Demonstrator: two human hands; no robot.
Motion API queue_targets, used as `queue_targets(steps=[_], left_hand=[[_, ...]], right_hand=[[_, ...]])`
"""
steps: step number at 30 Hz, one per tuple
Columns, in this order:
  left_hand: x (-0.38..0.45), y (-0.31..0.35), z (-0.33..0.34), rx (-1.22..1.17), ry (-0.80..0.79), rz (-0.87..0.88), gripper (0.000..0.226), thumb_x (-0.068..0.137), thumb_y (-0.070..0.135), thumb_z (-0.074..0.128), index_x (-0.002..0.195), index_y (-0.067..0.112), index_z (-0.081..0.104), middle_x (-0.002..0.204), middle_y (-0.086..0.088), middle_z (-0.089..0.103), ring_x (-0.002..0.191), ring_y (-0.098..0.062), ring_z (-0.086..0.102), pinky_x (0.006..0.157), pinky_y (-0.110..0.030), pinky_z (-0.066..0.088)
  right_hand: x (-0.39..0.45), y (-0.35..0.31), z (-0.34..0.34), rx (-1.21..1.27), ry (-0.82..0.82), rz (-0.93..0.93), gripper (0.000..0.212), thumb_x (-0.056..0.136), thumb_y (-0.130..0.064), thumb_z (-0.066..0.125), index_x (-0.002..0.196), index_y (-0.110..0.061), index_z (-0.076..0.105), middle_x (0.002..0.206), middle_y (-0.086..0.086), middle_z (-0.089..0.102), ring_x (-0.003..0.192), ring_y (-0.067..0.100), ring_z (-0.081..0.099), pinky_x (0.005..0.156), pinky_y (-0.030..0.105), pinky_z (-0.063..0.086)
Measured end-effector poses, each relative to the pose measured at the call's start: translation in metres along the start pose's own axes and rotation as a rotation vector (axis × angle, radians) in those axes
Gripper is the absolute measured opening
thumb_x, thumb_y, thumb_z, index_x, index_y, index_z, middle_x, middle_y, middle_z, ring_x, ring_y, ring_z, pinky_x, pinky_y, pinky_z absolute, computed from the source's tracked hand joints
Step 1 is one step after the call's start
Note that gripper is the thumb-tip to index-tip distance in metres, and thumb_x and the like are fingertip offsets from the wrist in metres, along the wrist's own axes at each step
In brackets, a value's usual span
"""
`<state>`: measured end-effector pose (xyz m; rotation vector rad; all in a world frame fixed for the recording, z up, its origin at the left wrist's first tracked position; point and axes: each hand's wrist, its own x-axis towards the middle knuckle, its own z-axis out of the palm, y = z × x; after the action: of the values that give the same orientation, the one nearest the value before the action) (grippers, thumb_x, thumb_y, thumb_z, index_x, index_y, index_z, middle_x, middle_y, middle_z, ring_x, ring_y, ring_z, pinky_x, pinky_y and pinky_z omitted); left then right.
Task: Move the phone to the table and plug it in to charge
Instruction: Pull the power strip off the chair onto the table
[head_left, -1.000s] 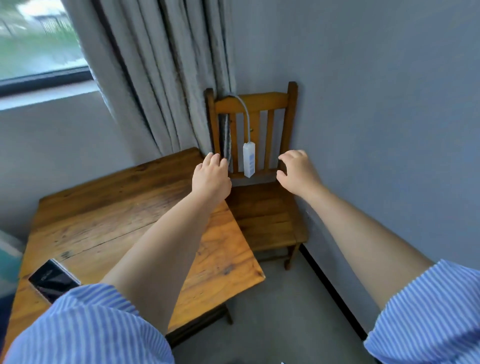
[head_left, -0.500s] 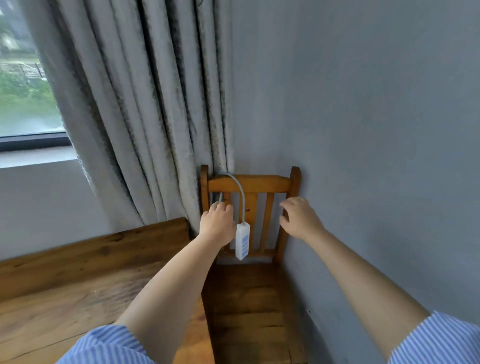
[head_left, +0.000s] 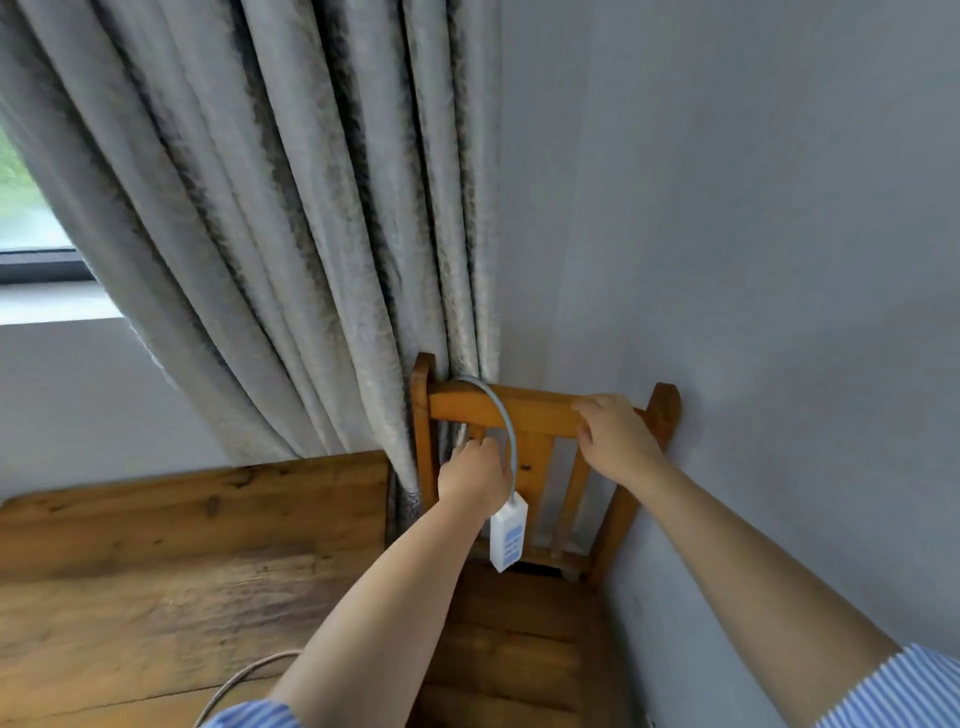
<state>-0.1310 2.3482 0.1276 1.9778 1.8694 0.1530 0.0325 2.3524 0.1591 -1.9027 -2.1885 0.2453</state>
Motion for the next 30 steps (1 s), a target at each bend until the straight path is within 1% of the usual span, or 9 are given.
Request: queue_targets(steps=[4, 7, 10, 13, 16, 19, 23, 27, 30], left_hand=[[0.031, 0.013, 0.016, -0.209, -0.025, -0.146, 0.033, 0.096, 0.023, 0.035, 0.122, 0.004, 0.043, 0.114, -0.017, 0.061, 0.1, -0.031, 0.059, 0.077, -0.039, 0.05], [0.05, 0.019, 0.025, -0.345, -0.021, -0.19, 0.033, 0.097, 0.019, 0.035, 0.126, 0.005, 0.041, 0.117, -0.02, 0.061, 0.103, -0.034, 0.059, 0.079, -0.04, 0.049], [0.059, 0.021, 0.03, -0.526, -0.021, -0.207, 0.029, 0.097, 0.018, 0.035, 0.119, 0.003, 0.045, 0.112, -0.019, 0.061, 0.101, -0.035, 0.058, 0.08, -0.041, 0.048], [0.063, 0.016, 0.033, -0.674, 0.003, -0.243, 0.026, 0.097, 0.022, 0.035, 0.101, 0.003, 0.052, 0.081, -0.009, 0.057, 0.076, -0.026, 0.054, 0.064, -0.03, 0.04], [0.061, 0.005, 0.032, -0.631, 0.028, -0.221, 0.026, 0.098, 0.026, 0.032, 0.079, 0.012, 0.043, 0.066, 0.0, 0.044, 0.066, -0.019, 0.045, 0.065, -0.031, 0.036], [0.054, -0.009, 0.022, -0.643, 0.183, -0.234, 0.035, 0.098, 0.025, 0.029, 0.064, 0.02, 0.032, 0.059, 0.001, 0.037, 0.053, -0.014, 0.037, 0.052, -0.028, 0.033], [0.051, -0.026, -0.006, -0.616, 0.412, -0.29, 0.039, 0.099, 0.026, 0.027, 0.06, 0.023, 0.03, 0.056, 0.001, 0.037, 0.048, -0.013, 0.034, 0.044, -0.026, 0.025], [0.056, -0.038, -0.04, -0.511, 0.485, -0.262, 0.039, 0.099, 0.027, 0.028, 0.061, 0.021, 0.034, 0.057, 0.002, 0.039, 0.051, -0.014, 0.037, 0.044, -0.026, 0.024], [0.064, -0.042, -0.066, -0.461, 0.516, -0.236, 0.034, 0.098, 0.028, 0.029, 0.077, 0.009, 0.049, 0.068, -0.002, 0.049, 0.064, -0.02, 0.044, 0.053, -0.03, 0.033]], right_hand=[[0.041, 0.02, 0.017, -0.007, -0.043, -0.09, 0.043, 0.089, -0.007, 0.044, 0.132, -0.007, 0.038, 0.139, 0.012, 0.044, 0.126, 0.028, 0.038, 0.106, 0.034, 0.031], [0.062, 0.029, 0.029, -0.001, -0.093, -0.151, 0.046, 0.09, -0.003, 0.041, 0.135, -0.009, 0.033, 0.143, 0.011, 0.04, 0.129, 0.026, 0.035, 0.11, 0.034, 0.027], [0.068, 0.034, 0.04, 0.052, -0.042, -0.178, 0.047, 0.087, 0.002, 0.041, 0.133, -0.008, 0.039, 0.139, 0.012, 0.045, 0.126, 0.027, 0.041, 0.108, 0.037, 0.03], [0.07, 0.037, 0.045, 0.11, 0.033, -0.178, 0.04, 0.088, -0.001, 0.042, 0.127, -0.006, 0.047, 0.132, 0.014, 0.053, 0.12, 0.03, 0.048, 0.104, 0.041, 0.037], [0.074, 0.032, 0.044, 0.078, 0.061, -0.167, 0.031, 0.089, -0.01, 0.043, 0.117, -0.002, 0.056, 0.116, 0.017, 0.062, 0.106, 0.031, 0.055, 0.091, 0.04, 0.046], [0.077, 0.019, 0.046, 0.002, 0.059, -0.168, 0.025, 0.091, -0.016, 0.041, 0.101, 0.0, 0.057, 0.1, 0.018, 0.063, 0.094, 0.031, 0.056, 0.078, 0.037, 0.044], [0.086, 0.001, 0.055, -0.017, 0.021, -0.221, 0.028, 0.094, -0.017, 0.035, 0.114, -0.004, 0.051, 0.116, 0.014, 0.059, 0.108, 0.028, 0.051, 0.093, 0.038, 0.037], [0.096, -0.024, 0.06, -0.016, -0.046, -0.333, 0.041, 0.09, -0.008, 0.04, 0.132, -0.007, 0.038, 0.134, 0.013, 0.049, 0.121, 0.028, 0.042, 0.103, 0.039, 0.031], [0.098, -0.03, 0.059, -0.016, -0.098, -0.324, 0.052, 0.088, -0.002, 0.043, 0.137, -0.01, 0.03, 0.143, 0.01, 0.039, 0.127, 0.029, 0.035, 0.107, 0.038, 0.029]])
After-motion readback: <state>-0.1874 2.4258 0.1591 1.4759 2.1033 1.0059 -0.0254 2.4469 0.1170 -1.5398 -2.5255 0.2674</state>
